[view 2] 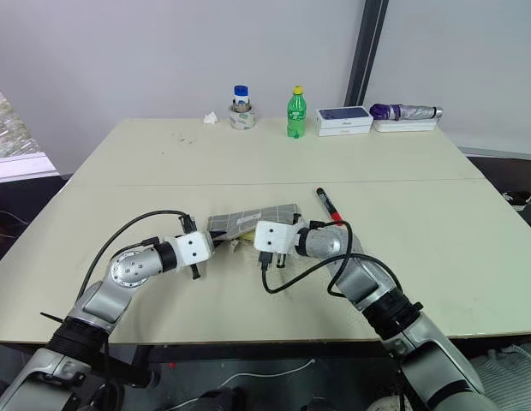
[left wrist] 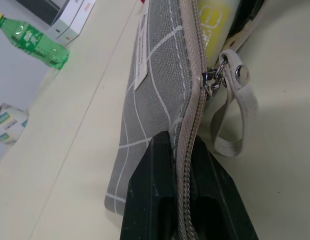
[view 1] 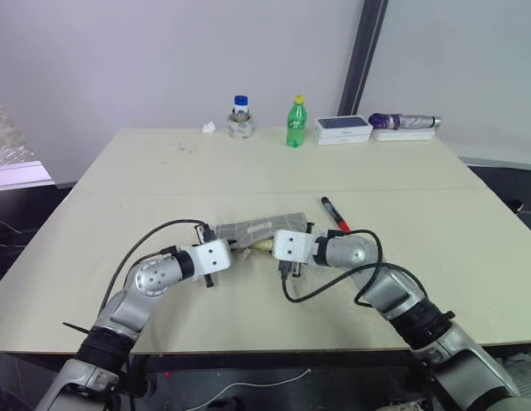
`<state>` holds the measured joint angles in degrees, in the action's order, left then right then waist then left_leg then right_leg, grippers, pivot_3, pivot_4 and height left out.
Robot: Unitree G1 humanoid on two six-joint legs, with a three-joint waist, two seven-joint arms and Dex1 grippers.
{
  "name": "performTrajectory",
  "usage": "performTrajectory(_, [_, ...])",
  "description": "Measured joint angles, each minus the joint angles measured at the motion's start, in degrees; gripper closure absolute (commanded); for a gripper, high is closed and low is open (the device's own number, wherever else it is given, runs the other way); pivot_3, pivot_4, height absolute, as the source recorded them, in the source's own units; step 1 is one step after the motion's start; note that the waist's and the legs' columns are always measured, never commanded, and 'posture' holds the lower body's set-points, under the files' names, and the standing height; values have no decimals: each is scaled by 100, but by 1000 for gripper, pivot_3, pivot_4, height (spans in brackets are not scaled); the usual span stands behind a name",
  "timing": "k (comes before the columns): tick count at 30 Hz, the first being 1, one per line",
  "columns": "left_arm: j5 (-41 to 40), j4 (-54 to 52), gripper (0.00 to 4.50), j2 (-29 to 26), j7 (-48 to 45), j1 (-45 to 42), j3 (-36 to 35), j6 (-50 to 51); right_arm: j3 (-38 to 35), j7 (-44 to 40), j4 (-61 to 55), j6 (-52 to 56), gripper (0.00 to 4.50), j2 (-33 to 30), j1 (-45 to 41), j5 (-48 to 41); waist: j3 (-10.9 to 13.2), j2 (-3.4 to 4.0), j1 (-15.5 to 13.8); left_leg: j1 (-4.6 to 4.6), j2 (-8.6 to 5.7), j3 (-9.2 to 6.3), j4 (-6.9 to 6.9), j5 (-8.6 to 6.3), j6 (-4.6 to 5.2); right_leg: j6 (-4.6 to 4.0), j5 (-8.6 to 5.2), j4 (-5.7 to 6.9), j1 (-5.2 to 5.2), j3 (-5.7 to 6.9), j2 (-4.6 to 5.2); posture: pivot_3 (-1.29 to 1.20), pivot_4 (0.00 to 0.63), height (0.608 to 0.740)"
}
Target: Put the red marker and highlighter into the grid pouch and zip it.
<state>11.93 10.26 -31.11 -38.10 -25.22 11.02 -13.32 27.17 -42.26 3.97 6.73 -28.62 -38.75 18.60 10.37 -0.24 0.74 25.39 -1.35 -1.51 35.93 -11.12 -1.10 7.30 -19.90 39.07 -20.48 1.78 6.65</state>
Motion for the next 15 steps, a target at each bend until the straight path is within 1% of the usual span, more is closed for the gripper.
performTrajectory(2, [-20, -6, 4500, -7, -28, 10, -38, 0, -33, 19, 88, -132, 3593, 54, 3, 51, 0, 0, 3, 0, 0, 0, 0, 0, 0, 0, 0, 0, 0, 0, 0, 0, 150, 740])
performTrajectory(4, [-39, -8, 4500, -12, -35, 12, -86, 0, -153, -41, 82, 61, 3593, 209, 46, -41, 0, 0, 2, 0, 1, 0, 0, 0, 0, 0, 0, 0, 1, 0, -1, 0, 150, 740])
performTrajectory(6, [-54, -18, 4500, -36, -41, 11, -122, 0, -307, -105, 52, 364, 2556, 408, 150, -233, 0, 0, -4, 0, 2, 0, 1, 0, 0, 0, 0, 0, 2, 0, -1, 0, 150, 740])
performTrajectory(7, [-83, -36, 4500, -32, -46, 12, -122, -3, -337, -165, 17, 469, 2226, 472, 193, -349, 0, 0, -10, 1, 2, 0, 2, 0, 0, 0, 0, 0, 3, 0, -1, 0, 150, 740])
performTrajectory(8, [-100, -95, 4500, -5, -52, 11, -113, -4, -334, -212, -17, 512, 1720, 530, 212, -420, 0, 0, -8, 1, 2, 0, 3, 0, 0, 0, 0, 0, 3, 0, 0, 0, 150, 740])
performTrajectory(10, [-129, -161, 4500, 16, -51, 9, -112, -40, -322, -261, -160, 524, 773, 567, 230, -432, 0, 0, -11, 0, 2, 0, 2, 0, 0, 0, 0, 1, 2, 0, -1, 0, 150, 740])
performTrajectory(11, [-131, -162, 4500, 18, -51, 10, -109, -71, -326, -274, -212, 523, 227, 542, 230, -431, 0, 0, -12, 0, 1, -1, 2, 0, 0, 0, 0, 1, 3, 1, -1, 0, 150, 740])
performTrajectory(12, [-134, -167, 4500, 28, -49, 9, -104, -77, -323, -311, -257, 525, 55, 519, 237, -432, 0, 0, -12, 0, 1, -1, 2, 0, 0, 0, 0, 1, 2, 0, -1, 0, 150, 740])
performTrajectory(15, [-143, -221, 4500, 58, -52, 9, -95, -129, -352, -392, -376, 620, 55, 474, 383, -488, 0, 0, -14, 1, 1, -1, 1, 0, 0, 0, 0, 0, 2, 0, -1, 0, 150, 740])
